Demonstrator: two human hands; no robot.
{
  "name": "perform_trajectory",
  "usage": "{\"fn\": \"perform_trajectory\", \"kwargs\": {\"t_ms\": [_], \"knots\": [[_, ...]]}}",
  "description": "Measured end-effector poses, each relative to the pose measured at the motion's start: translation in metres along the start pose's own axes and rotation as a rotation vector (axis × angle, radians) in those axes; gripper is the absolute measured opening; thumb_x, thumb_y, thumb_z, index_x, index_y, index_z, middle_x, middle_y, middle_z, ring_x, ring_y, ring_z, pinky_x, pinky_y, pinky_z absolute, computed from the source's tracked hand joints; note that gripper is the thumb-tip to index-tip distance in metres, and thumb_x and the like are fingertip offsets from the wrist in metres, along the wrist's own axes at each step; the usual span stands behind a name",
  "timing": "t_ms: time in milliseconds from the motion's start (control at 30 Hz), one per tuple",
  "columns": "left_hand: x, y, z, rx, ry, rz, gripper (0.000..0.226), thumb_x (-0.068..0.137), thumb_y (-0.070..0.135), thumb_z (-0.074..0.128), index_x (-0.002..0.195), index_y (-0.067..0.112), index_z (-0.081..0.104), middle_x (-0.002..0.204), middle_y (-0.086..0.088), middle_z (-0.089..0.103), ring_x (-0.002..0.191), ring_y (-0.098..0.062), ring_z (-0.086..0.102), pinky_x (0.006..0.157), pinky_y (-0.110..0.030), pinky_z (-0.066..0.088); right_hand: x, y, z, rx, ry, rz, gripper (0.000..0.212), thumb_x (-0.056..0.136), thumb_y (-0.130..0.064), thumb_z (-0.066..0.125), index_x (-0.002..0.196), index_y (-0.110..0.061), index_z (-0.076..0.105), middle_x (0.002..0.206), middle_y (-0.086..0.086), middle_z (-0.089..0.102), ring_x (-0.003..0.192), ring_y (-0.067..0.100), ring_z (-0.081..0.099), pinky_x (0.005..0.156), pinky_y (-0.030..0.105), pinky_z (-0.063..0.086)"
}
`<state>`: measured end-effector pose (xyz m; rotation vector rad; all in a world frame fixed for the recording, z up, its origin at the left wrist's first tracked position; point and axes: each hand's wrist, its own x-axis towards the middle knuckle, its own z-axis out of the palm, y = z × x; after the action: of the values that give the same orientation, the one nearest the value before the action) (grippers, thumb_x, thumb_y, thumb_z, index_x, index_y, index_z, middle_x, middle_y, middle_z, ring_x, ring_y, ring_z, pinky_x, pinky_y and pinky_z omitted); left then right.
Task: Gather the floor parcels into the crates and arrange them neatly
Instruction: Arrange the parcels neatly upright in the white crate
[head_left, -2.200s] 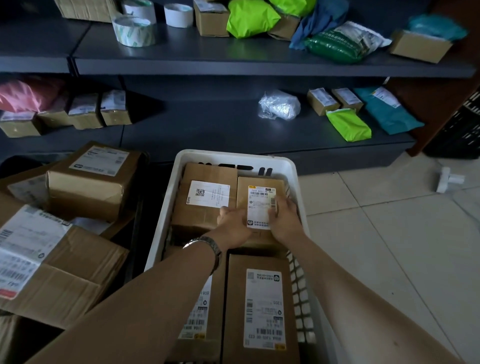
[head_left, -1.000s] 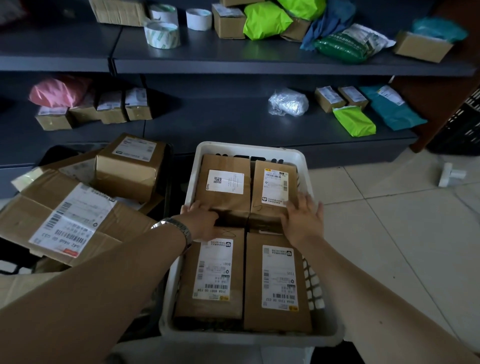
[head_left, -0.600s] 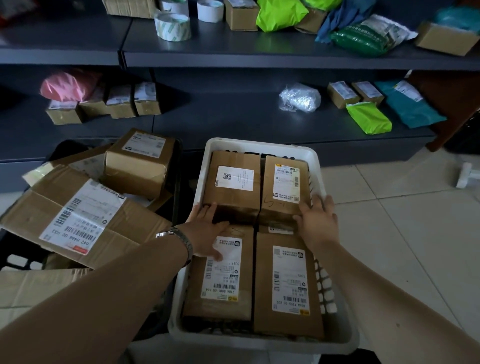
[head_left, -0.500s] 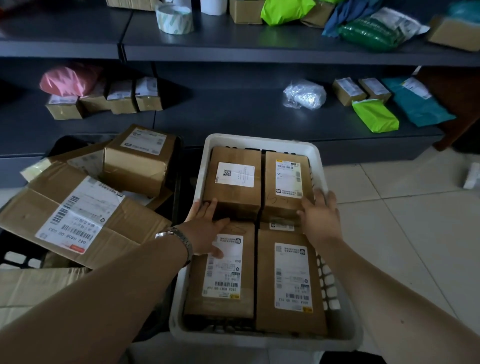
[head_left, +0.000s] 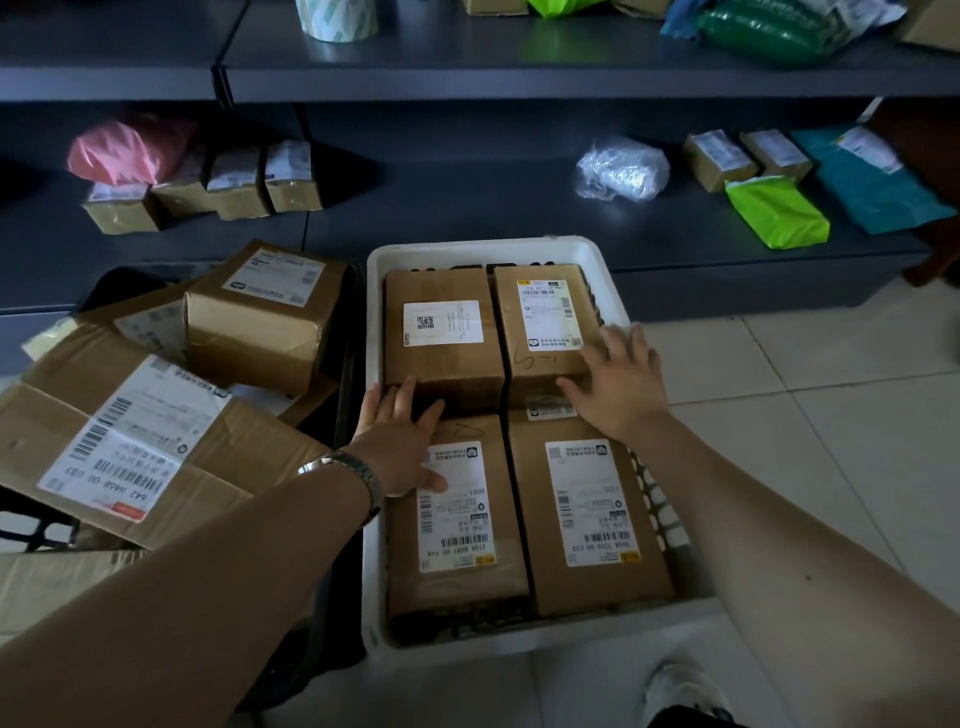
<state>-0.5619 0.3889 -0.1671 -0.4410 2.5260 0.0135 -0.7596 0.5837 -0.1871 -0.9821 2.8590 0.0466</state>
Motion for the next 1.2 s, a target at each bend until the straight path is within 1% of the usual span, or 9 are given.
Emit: {"fn": "perform_trajectory", "kwargs": {"t_ms": [167,300,367,467,600,800,967,1133,1200], "knots": [[-0.008,0.011,-0.006,0.124,0.187,0.093,0.100,0.084,0.055,0.062,0.155,0.025,-0.003,0.160,-0.014,-0.008,0.148,-0.035,-0.008,0.117,-0.055,-0.011,-0.042,-0.020,0.007,0.056,0.007,-0.108,0.069,0.092,-0.068,0.033,0.150,-0.030,0.030,0.164,0.006,0.011,0.152,0.027,0.000,0.119,0.055,-0.008],[-0.027,0.035,-0.006,-0.041,0.106,0.445,0.091,0.087,0.035,0.068,0.153,0.036,0.006,0.161,-0.006,0.006,0.147,-0.028,0.012,0.118,-0.045,0.016,-0.081,-0.030,0.014,0.266,-0.158,0.003,0.087,0.086,-0.076,0.040,0.156,-0.038,0.006,0.164,-0.003,-0.013,0.152,0.028,-0.009,0.121,0.056,0.009],[-0.039,0.050,-0.002,-0.126,-0.092,0.428,0.113,0.076,0.059,0.070,0.151,0.040,-0.012,0.161,0.000,-0.014,0.148,-0.029,-0.011,0.119,-0.054,0.011,-0.085,-0.030,0.008,0.418,-0.231,0.206,0.106,0.079,-0.077,0.055,0.157,-0.036,-0.005,0.163,0.000,-0.018,0.151,0.035,-0.003,0.119,0.057,0.018],[-0.052,0.072,0.016,-0.006,-0.098,0.401,0.127,0.070,0.063,0.072,0.149,0.034,-0.024,0.156,-0.005,-0.031,0.141,-0.033,-0.032,0.115,-0.066,0.000,-0.080,-0.037,-0.002,0.439,-0.257,0.379,0.118,0.073,-0.072,0.067,0.155,-0.032,-0.007,0.160,0.008,-0.007,0.144,0.041,0.026,0.113,0.052,0.036],[-0.052,0.080,0.030,0.086,-0.018,0.356,0.121,0.077,0.051,0.071,0.150,0.030,-0.023,0.156,-0.012,-0.032,0.141,-0.038,-0.030,0.114,-0.066,0.005,-0.074,-0.038,-0.006,0.513,-0.396,0.365,0.116,0.069,-0.063,0.076,0.154,-0.031,0.005,0.160,0.013,0.015,0.142,0.034,0.031,0.112,0.044,0.037],[-0.039,0.076,0.021,0.093,0.102,0.428,0.115,0.078,0.035,0.075,0.153,0.029,-0.011,0.160,-0.011,-0.018,0.147,-0.036,-0.011,0.118,-0.057,0.013,-0.070,-0.031,0.002,0.655,-0.101,0.366,0.091,0.082,-0.050,0.073,0.152,-0.031,0.018,0.152,0.012,0.031,0.136,0.034,0.039,0.104,0.047,0.040],[-0.036,0.101,0.030,-0.012,0.108,0.366,0.121,0.071,0.075,0.060,0.152,0.029,-0.016,0.157,-0.013,-0.027,0.144,-0.040,-0.023,0.116,-0.059,-0.007,-0.080,-0.038,0.024,0.651,-0.083,0.536,0.088,0.091,-0.064,0.049,0.156,-0.022,0.006,0.153,0.014,0.034,0.129,0.036,0.049,0.098,0.046,0.047],[-0.033,0.120,0.025,-0.047,0.155,0.299,0.110,0.080,0.073,0.050,0.152,0.023,-0.017,0.157,-0.019,-0.025,0.143,-0.047,-0.018,0.117,-0.059,-0.003,-0.068,-0.029,0.025,0.721,-0.037,0.509,0.065,0.100,-0.051,0.041,0.152,-0.020,0.019,0.143,0.013,0.049,0.118,0.032,0.059,0.087,0.037,0.051],[-0.030,0.119,0.021,-0.047,0.171,0.291,0.104,0.084,0.070,0.047,0.154,0.021,-0.013,0.158,-0.019,-0.020,0.144,-0.046,-0.013,0.118,-0.058,0.002,-0.065,-0.025,0.021,0.739,-0.037,0.489,0.062,0.099,-0.050,0.040,0.151,-0.024,0.018,0.140,0.011,0.052,0.114,0.031,0.062,0.091,0.045,0.054]]}}
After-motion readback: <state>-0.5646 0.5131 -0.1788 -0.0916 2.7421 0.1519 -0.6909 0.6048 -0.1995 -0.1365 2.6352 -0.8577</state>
